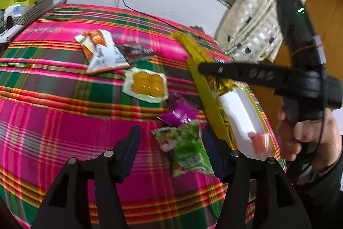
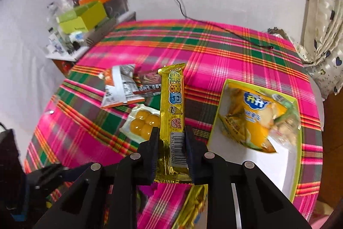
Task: Organize snacks
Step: 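Grasp the green chip bag with the left tool while the right tool lifts the yellow bar, then place the yellow bar in the box with the right tool while the left carries the green bag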
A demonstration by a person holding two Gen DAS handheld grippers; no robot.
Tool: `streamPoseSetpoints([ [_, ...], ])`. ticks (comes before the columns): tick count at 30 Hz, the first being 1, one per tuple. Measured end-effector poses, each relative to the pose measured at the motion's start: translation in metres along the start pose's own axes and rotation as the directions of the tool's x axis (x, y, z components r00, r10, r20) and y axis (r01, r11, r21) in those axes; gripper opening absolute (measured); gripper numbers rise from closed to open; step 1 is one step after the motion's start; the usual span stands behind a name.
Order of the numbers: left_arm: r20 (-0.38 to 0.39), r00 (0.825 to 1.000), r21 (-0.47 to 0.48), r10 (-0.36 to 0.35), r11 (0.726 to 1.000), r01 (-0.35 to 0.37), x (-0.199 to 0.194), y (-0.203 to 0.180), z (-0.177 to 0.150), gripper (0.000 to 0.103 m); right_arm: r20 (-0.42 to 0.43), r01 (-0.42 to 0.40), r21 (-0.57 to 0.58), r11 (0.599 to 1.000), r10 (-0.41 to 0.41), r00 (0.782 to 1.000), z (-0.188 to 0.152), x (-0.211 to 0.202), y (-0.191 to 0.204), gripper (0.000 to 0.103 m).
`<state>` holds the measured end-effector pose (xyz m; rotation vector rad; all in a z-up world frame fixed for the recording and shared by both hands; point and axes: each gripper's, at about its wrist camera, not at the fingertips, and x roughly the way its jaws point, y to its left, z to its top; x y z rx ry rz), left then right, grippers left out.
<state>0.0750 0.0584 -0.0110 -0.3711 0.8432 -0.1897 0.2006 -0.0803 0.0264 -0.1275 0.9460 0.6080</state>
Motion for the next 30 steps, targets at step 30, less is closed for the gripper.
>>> streamPoseSetpoints([
  [30, -0.090, 0.991, 0.022, 0.101, 0.995, -0.100, 0.025, -0.022, -0.025, 0.035, 0.076, -0.030, 0.208, 0.978, 0.014, 0.997, -0.087, -0.061, -0.070, 0.020],
])
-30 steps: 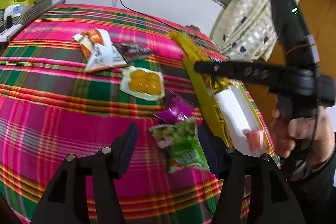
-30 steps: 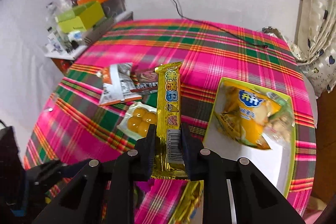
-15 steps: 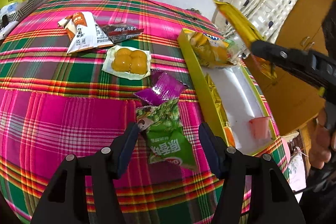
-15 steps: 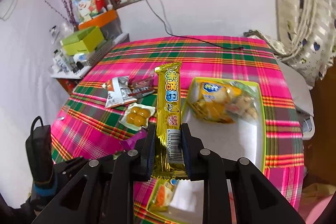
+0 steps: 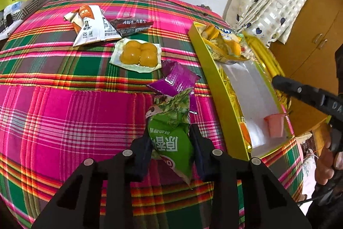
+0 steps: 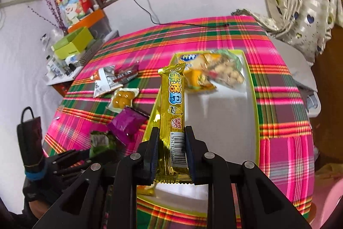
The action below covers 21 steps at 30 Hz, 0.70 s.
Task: Organize snacks
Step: 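Place the yellow bar in the box with the right tool while the left carries the green bag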
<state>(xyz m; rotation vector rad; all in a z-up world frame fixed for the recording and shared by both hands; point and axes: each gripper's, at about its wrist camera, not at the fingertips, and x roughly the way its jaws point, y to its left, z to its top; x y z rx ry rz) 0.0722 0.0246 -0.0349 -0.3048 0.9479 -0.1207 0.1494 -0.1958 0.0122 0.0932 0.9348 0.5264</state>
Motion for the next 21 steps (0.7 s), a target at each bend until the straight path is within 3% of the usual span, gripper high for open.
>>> streamPoseSetpoints([
  [14, 0.062, 0.997, 0.043, -0.041, 0.998, 0.039, -0.032, -0.010, 0.002, 0.035, -0.143, -0.072, 0.092, 0.993, 0.084, 0.986, -0.038, 0.028, -0.004, 0.023],
  [16, 0.069, 0.996, 0.050, -0.049, 0.998, 0.045, -0.035, -0.013, 0.003, 0.035, -0.147, -0.069, 0.093, 0.993, 0.082, 0.986, -0.040, 0.026, -0.003, 0.030],
  [21, 0.077, 0.995, 0.062, -0.056, 0.997, 0.051, -0.042, -0.019, 0.003, 0.035, -0.104, -0.065, 0.107, 0.992, 0.076, 0.992, -0.039, 0.015, -0.008, 0.031],
])
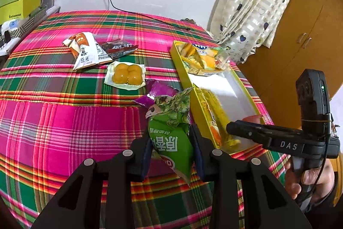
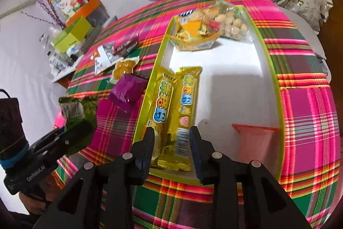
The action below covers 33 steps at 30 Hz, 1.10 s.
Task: Organize snacks
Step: 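Place the yellow bar in the box with the right tool while the left carries the green bag, then lower the green chip bag into the box and open the left tool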
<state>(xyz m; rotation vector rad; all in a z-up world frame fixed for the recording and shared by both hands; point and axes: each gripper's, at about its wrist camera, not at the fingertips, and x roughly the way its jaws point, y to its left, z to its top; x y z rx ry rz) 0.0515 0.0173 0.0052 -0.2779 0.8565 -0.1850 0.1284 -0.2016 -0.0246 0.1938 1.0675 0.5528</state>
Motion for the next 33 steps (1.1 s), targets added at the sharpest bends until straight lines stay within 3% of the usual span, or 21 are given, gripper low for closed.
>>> streamPoseSetpoints([
  [3, 0.001, 1.000, 0.004, -0.001, 1.000, 0.001, 0.000, -0.002, 0.001, 0.035, 0.023, -0.005, 0.011, 1.000, 0.004, 1.000, 0.001, -0.002, -0.003, 0.031],
  [9, -0.004, 1.000, 0.015, -0.009, 1.000, 0.009, 0.002, -0.006, 0.002, 0.035, 0.004, -0.026, 0.018, 0.999, 0.026, 1.000, 0.002, 0.010, -0.007, 0.011],
  [17, -0.004, 1.000, 0.044, -0.023, 0.999, 0.023, 0.004, -0.018, 0.008, 0.035, 0.032, -0.055, -0.004, 0.998, 0.055, 0.998, 0.001, -0.003, -0.005, 0.011],
  [33, -0.047, 0.996, 0.142, -0.073, 0.987, 0.079, 0.025, -0.066, 0.020, 0.035, 0.156, -0.004, 0.039, 0.999, -0.003, 0.988, -0.002, -0.059, -0.039, 0.016],
])
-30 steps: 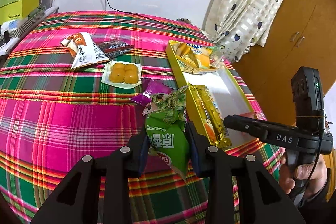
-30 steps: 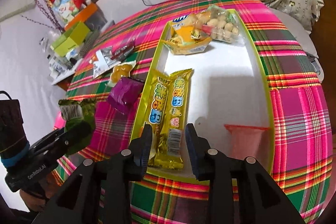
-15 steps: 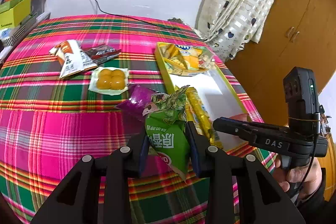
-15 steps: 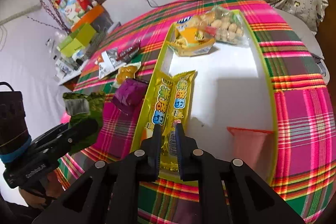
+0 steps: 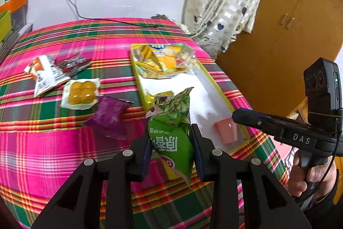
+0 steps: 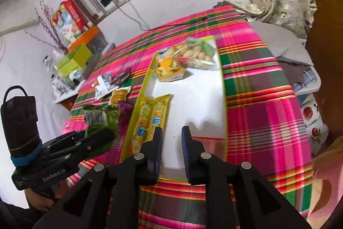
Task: Organize snacks
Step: 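Lower the green chip bag into the box and open the left tool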
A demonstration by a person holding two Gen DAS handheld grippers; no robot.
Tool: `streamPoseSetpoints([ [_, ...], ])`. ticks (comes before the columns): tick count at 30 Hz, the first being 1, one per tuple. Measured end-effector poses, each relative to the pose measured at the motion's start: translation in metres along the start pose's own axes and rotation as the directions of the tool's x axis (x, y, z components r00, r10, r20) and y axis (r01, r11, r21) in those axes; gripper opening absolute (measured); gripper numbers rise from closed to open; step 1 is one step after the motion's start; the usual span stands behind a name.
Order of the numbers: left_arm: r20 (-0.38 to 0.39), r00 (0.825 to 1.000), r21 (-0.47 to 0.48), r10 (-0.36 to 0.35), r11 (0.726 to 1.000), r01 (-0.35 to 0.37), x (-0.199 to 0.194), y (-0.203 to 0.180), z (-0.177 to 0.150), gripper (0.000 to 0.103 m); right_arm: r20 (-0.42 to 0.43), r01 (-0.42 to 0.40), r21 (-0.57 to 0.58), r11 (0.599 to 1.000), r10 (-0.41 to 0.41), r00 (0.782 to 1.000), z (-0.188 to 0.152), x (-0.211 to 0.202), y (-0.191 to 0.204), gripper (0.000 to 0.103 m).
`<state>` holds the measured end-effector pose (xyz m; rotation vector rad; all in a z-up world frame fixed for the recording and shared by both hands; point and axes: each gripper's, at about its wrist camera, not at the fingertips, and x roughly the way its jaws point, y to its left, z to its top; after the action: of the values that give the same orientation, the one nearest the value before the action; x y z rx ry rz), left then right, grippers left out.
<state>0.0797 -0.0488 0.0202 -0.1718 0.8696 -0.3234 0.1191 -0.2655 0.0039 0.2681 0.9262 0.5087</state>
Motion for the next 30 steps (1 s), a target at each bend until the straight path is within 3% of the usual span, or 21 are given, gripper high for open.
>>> streamPoseSetpoints([
  [23, -0.137, 0.989, 0.116, -0.052, 0.991, 0.068, 0.051, -0.054, 0.004, 0.035, 0.025, 0.010, 0.068, 0.998, -0.012, 1.000, 0.001, -0.014, -0.041, 0.016],
  [30, -0.119, 0.991, 0.120, -0.066, 0.989, 0.080, 0.044, -0.058, 0.000, 0.042, 0.030, 0.007, 0.064, 0.998, -0.009, 1.000, 0.000, -0.017, -0.040, 0.016],
])
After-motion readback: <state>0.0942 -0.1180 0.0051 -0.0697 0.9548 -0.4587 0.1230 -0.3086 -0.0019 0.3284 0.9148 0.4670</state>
